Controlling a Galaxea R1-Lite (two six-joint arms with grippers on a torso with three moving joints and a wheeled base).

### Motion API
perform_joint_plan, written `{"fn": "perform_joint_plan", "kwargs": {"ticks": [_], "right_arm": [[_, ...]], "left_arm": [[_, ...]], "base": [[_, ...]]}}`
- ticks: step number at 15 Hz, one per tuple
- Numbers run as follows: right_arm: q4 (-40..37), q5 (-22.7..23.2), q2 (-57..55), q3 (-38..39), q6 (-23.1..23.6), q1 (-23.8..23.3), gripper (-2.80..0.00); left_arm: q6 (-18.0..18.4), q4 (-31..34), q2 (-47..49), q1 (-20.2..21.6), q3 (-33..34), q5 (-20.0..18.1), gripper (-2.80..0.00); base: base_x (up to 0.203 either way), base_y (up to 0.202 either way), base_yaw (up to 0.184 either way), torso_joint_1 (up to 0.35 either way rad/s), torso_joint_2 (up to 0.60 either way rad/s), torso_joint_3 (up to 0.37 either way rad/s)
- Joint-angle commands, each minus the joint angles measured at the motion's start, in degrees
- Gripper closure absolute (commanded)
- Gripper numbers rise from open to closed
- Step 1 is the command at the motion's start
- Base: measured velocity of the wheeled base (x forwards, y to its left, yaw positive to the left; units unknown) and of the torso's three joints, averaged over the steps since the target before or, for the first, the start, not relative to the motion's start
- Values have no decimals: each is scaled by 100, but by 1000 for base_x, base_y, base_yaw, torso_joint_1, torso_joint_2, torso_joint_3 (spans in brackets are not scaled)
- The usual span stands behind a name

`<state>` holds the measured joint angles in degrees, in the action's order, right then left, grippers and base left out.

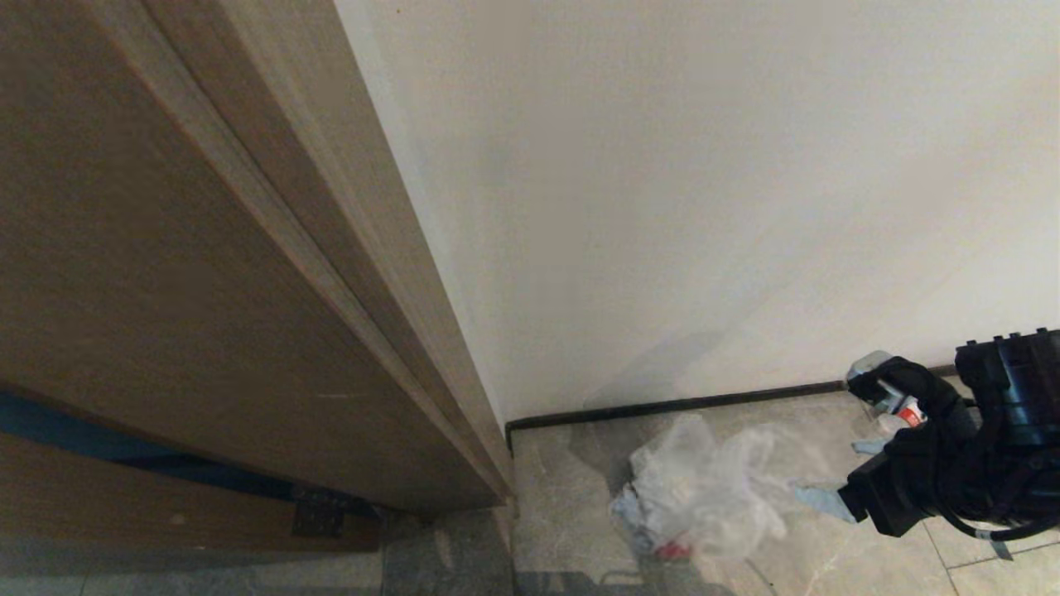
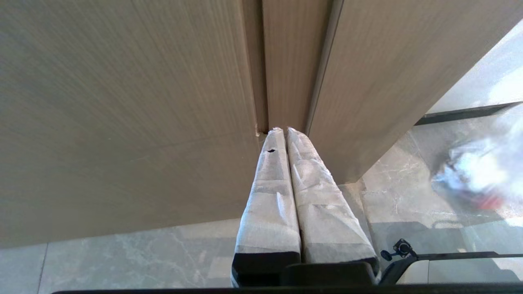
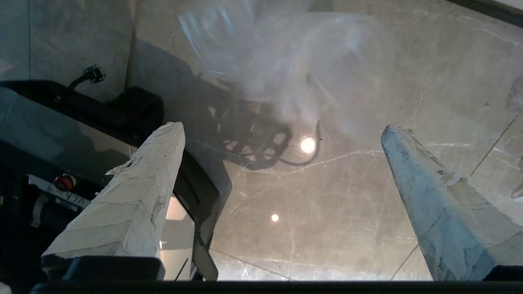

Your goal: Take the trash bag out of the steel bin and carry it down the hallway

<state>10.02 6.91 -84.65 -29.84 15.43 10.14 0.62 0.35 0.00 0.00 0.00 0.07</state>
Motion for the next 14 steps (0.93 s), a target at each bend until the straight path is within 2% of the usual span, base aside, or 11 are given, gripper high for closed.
{"fn": "perform_joint_plan", "kwargs": {"ticks": [1,6,7,9,11,14], "right_arm": [[17,-22,-8,-56,12,32,-280],[-19,-18,564,238,-89,-13,-280],[-48,-16,817,329,-126,-47,0],[-160,-21,1264,489,-144,-76,0],[-284,-257,1574,589,-206,-100,0],[-741,-423,2355,583,-708,-173,0]], "left_arm": [[-1,0,0,0,0,1,0],[-1,0,0,0,0,1,0],[-1,0,0,0,0,1,0],[-1,0,0,0,0,1,0],[-1,0,0,0,0,1,0],[-1,0,-9,0,0,1,0]], "base": [[0,0,0,0,0,0],[0,0,0,0,0,0],[0,0,0,0,0,0],[0,0,0,0,0,0],[0,0,0,0,0,0],[0,0,0,0,0,0]]}}
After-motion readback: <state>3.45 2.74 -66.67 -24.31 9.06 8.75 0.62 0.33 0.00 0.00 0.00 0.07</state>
